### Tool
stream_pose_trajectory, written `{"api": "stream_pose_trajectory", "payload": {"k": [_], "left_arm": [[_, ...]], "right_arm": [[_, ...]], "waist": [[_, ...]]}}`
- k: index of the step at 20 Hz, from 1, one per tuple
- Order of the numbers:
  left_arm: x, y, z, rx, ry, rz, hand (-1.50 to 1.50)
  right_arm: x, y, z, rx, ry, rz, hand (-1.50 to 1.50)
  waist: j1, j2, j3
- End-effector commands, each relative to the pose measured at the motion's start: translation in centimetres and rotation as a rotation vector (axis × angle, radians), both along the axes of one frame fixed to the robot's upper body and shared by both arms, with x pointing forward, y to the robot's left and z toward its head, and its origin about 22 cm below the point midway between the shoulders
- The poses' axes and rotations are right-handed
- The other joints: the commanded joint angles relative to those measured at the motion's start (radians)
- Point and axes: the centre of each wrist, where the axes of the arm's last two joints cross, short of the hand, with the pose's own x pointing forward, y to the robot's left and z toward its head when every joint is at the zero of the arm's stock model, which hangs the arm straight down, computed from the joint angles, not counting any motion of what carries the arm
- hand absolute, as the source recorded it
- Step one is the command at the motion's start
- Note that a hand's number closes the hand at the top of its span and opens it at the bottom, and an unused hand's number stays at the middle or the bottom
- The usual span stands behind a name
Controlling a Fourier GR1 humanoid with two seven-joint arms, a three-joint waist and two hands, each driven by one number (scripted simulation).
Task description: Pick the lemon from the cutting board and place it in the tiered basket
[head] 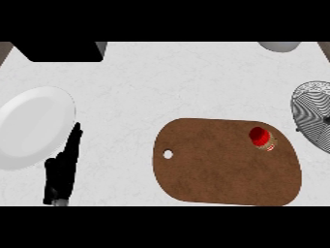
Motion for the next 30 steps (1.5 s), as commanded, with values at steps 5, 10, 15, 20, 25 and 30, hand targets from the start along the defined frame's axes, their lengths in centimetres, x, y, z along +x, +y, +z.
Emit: {"api": "stream_pose_trajectory", "payload": {"k": [5, 10, 15, 20, 25, 30], "left_arm": [[-0.1, 0.2, -0.9, -0.002, 0.069, -0.001, 0.0], [-1.1, 0.8, -1.2, -0.022, 0.047, -0.019, 0.0], [-1.4, -1.1, -2.3, -0.011, 0.053, -0.027, 0.0], [0.4, -0.4, -1.0, -0.026, 0.059, -0.001, 0.0], [0.8, 0.9, 1.0, -0.013, 0.054, 0.009, 0.0], [-1.2, 0.7, -1.0, 0.014, 0.049, 0.015, 0.0]], "right_arm": [[2.3, -3.0, 2.7, 0.157, 0.063, -0.072, 1.5], [6.4, -3.9, 1.2, 0.175, 0.138, -0.044, 1.5], [9.3, -6.7, -0.3, 0.182, 0.18, -0.023, 1.5], [11.6, -6.6, -3.8, 0.185, 0.225, -0.051, 1.5], [13.8, -9.3, -5.3, 0.213, 0.217, -0.08, 1.5], [13.4, -8.9, -7.2, 0.462, -0.05, -0.012, -1.5]], "waist": [[0.004, 0.008, -0.002], [0.019, 0.011, -0.002], [0.017, 0.013, -0.001], [0.009, 0.01, -0.001], [0.012, 0.01, 0.0], [0.007, 0.008, 0.0]]}}
